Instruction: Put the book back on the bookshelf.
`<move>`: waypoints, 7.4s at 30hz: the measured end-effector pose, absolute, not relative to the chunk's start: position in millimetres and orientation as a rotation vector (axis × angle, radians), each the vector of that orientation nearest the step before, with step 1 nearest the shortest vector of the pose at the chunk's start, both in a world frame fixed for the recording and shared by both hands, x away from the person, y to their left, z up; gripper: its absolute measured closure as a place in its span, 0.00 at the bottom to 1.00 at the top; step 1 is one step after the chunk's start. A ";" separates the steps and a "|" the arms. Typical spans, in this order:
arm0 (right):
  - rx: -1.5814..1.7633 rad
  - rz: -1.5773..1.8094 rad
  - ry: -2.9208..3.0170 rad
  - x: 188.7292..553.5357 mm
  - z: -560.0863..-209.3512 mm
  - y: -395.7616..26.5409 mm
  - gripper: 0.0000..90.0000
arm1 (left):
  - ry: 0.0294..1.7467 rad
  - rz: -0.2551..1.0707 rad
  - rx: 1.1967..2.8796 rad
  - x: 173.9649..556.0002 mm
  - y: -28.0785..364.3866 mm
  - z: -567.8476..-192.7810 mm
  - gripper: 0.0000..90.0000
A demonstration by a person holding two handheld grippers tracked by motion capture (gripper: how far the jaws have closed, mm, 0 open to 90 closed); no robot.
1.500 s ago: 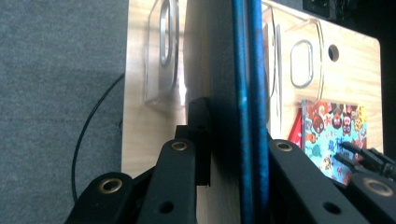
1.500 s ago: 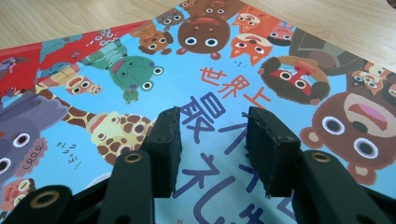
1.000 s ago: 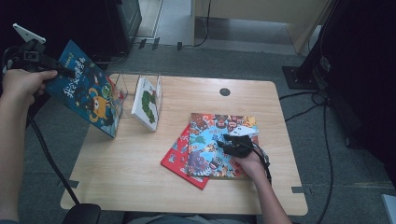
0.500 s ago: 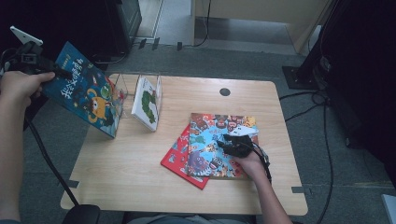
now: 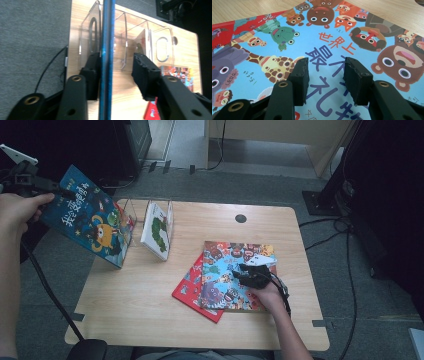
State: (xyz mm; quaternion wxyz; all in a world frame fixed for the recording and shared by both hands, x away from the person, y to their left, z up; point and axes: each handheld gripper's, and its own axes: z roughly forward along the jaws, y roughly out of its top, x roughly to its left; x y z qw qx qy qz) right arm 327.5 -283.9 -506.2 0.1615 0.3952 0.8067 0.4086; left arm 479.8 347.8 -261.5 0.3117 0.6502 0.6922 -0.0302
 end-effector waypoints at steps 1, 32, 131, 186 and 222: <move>1.130 1.169 2.302 327.5 -506.3 -284.0 0.61 | 1.832 -0.082 1.724 479.1 347.6 -259.9 0.64; 1.195 1.174 2.302 340.3 -500.6 -302.3 0.61 | 1.657 -0.011 1.826 415.8 295.4 -232.0 0.56; 1.590 0.978 2.023 329.2 -510.0 -402.8 1.00 | 1.108 -0.177 2.186 352.5 36.2 -490.9 0.72; 1.510 1.041 2.167 370.6 -514.2 -344.3 1.00 | 1.196 -0.231 2.143 319.7 58.8 -494.1 0.98; 1.462 1.088 2.115 373.8 -499.8 -338.2 1.00 | 1.221 -0.283 2.124 307.9 59.6 -495.5 0.99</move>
